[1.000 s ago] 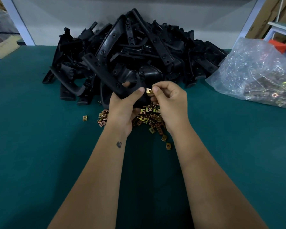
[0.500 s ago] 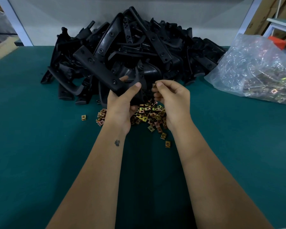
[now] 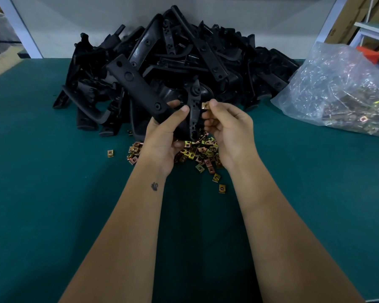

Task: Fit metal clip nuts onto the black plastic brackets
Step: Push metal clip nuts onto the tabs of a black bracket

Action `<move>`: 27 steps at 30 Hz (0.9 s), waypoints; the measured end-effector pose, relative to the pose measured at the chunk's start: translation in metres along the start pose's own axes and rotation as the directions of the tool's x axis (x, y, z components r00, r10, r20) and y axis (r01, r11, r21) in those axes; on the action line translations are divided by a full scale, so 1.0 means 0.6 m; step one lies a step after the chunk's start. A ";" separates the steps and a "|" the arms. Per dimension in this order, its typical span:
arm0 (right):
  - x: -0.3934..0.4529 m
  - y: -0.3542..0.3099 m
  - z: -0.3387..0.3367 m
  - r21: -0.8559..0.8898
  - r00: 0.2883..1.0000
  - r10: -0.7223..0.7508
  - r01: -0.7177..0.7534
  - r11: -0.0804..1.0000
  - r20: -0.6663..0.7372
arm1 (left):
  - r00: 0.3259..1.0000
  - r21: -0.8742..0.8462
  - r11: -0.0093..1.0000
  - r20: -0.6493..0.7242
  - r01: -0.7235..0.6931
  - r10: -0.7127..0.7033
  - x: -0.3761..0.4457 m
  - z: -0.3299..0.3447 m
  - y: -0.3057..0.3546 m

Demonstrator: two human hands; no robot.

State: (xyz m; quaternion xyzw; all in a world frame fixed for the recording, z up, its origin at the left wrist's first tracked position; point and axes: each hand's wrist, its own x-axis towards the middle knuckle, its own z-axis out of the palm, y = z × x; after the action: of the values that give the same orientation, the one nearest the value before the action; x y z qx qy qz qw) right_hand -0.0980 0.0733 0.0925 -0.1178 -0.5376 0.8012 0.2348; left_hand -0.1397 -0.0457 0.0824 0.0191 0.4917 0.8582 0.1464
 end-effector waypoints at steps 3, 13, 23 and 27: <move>-0.001 0.000 0.002 0.002 1.000 0.006 -0.006 1.000 -0.004 | 1.000 0.016 1.000 0.003 0.007 -0.007 0.000 0.000 0.000; 0.000 0.002 0.004 -0.005 0.999 0.024 -0.024 1.000 -0.021 | 1.000 0.034 0.999 0.022 0.009 -0.010 0.000 0.000 0.000; 0.003 0.007 0.007 0.004 0.998 0.040 -0.040 0.999 0.047 | 0.998 0.022 1.000 0.061 0.018 -0.019 -0.001 -0.001 0.001; 0.000 0.005 0.006 -0.001 0.994 0.046 -0.046 0.999 0.096 | 0.996 0.028 0.999 0.082 0.020 -0.022 -0.001 -0.002 0.001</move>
State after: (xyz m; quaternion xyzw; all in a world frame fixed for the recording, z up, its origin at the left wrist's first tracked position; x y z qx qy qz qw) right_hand -0.1005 0.0695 0.0914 -0.0915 -0.5449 0.8115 0.1903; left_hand -0.1393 -0.0471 0.0828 0.0511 0.4968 0.8484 0.1753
